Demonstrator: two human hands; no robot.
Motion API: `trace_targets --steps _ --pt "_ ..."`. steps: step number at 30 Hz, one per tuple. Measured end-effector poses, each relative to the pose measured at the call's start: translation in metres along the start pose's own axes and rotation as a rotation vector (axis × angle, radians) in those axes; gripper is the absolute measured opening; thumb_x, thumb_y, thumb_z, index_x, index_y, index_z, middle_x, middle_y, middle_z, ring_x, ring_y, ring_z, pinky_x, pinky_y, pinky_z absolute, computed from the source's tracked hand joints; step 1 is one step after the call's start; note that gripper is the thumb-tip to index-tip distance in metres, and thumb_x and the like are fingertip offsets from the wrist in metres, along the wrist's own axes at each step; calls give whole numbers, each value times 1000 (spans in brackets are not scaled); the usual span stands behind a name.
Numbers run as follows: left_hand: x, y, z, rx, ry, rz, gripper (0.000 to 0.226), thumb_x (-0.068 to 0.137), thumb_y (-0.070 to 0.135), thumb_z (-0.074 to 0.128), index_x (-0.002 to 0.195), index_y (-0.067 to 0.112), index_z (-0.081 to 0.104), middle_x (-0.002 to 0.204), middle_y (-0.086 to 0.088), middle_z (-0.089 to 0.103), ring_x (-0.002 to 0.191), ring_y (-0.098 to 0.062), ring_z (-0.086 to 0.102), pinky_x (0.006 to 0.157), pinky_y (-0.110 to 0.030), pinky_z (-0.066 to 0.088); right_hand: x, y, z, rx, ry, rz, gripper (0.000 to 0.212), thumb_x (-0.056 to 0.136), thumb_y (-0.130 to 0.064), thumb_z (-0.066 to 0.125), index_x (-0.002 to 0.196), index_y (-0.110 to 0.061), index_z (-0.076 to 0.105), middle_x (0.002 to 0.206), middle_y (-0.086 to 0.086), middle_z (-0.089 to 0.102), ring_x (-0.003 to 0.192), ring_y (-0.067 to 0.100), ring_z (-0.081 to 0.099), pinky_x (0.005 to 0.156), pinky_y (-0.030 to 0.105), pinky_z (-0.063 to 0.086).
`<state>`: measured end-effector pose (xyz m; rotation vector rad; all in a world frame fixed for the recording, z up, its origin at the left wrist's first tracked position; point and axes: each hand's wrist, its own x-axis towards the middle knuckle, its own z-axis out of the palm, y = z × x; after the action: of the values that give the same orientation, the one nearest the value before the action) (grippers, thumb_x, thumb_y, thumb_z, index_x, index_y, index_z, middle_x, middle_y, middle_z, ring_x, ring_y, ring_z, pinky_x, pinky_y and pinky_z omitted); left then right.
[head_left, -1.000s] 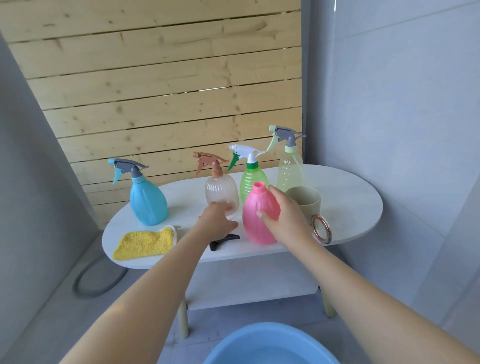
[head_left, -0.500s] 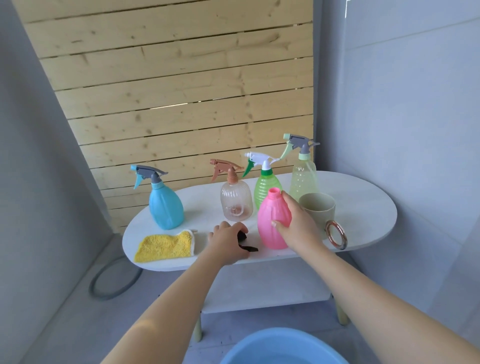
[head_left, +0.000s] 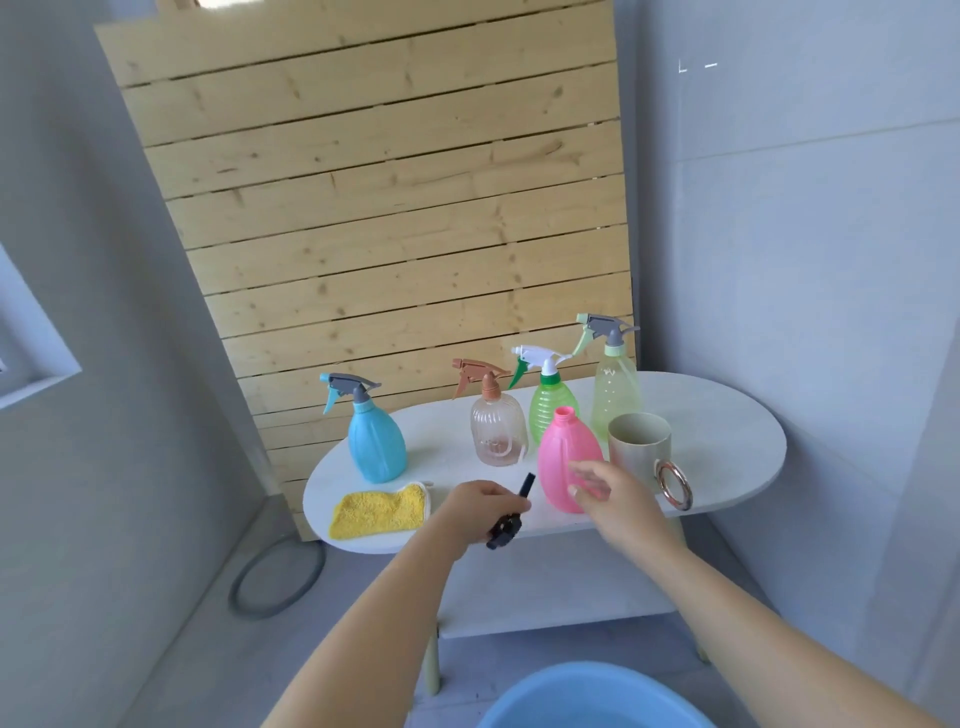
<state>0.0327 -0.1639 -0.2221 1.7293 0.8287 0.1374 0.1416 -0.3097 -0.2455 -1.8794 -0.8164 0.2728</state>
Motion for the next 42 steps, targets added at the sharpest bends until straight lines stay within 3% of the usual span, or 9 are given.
trace_targets --steps 4,6,12,15,21,26,29,39,42 --pt "-22 24 3 -302 -68 -122 18 87 23 66 100 12 59 103 -10 66 85 -20 63 77 -29 53 -19 -14 -3 37 -118 -57 35 92 -13 58 124 -27 59 115 -9 58 111 7 53 82 17 37" --pt "-29 38 4 -422 -97 -162 24 86 25 68 103 11 57 119 -16 61 86 -28 66 82 -36 54 -23 -21 -8 34 -148 -83 38 91 -15 60 127 -29 57 113 -12 56 110 4 51 81 16 35" --pt "-51 74 15 -593 -94 -146 17 93 21 60 92 6 53 117 -25 56 82 -35 64 78 -44 53 -24 -42 -28 49 -88 -143 36 82 -27 71 117 -31 64 101 -15 63 101 7 56 81 21 41" --pt "-53 85 17 -618 -67 -129 21 94 27 59 92 6 52 109 -24 58 82 -34 63 87 -47 50 -18 -51 -35 29 -21 -203 26 83 -26 70 109 -29 68 86 -14 66 85 9 61 69 16 43" --pt "-40 95 24 -522 -38 30 35 97 24 52 130 15 45 103 -10 58 81 -23 68 82 -41 54 12 -74 -56 -60 300 -227 13 92 -23 55 87 -19 66 66 -8 56 67 14 51 51 16 32" --pt "-13 82 29 -262 150 122 8 95 19 54 101 14 56 90 -1 56 74 -14 63 73 -29 53 48 -99 -77 -54 416 -230 26 94 -22 51 77 -3 58 62 0 50 62 21 44 49 22 28" --pt "5 70 32 -171 250 139 14 92 17 58 103 10 56 84 -1 57 74 -16 59 69 -27 49 66 -111 -82 -88 438 -242 27 95 -22 49 79 -1 58 66 5 53 65 23 46 50 25 30" --pt "42 59 49 78 352 305 42 90 27 62 129 13 53 126 1 56 110 -15 54 88 -25 42 97 -116 -82 -149 431 -280 24 95 -19 48 83 -2 61 69 5 57 67 23 48 50 24 31" --pt "48 57 56 77 352 320 40 91 22 60 130 14 52 128 -1 57 112 -18 56 89 -27 45 99 -119 -88 -115 432 -291 22 95 -18 48 82 -5 61 66 3 55 69 30 58 57 35 50"
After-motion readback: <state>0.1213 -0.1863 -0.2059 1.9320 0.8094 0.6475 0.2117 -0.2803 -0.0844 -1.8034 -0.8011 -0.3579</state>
